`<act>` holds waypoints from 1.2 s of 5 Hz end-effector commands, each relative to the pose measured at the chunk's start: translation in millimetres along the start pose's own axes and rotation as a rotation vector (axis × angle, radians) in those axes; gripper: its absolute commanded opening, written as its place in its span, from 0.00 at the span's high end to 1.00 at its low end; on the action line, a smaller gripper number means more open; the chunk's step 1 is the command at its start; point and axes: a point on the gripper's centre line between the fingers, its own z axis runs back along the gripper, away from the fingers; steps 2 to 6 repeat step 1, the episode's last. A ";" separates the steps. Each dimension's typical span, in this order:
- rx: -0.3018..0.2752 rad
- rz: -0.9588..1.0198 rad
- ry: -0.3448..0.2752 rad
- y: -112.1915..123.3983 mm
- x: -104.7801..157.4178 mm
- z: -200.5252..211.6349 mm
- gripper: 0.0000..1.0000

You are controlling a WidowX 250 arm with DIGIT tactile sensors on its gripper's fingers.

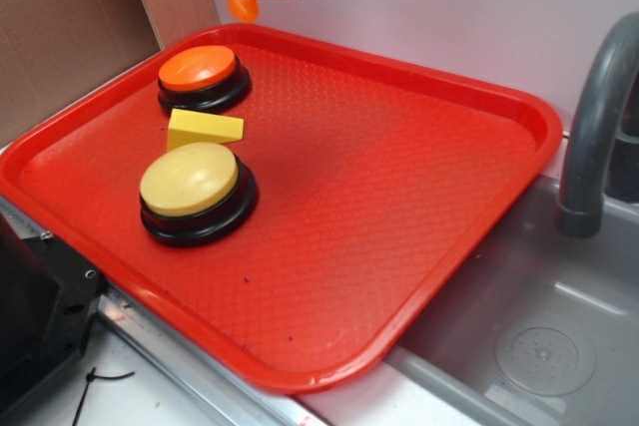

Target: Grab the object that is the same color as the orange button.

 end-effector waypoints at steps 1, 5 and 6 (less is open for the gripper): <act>-0.029 0.012 -0.121 13.8 10.9 24.6 1.00; -0.029 0.012 -0.121 13.8 10.9 24.6 1.00; -0.029 0.012 -0.121 13.8 10.9 24.6 1.00</act>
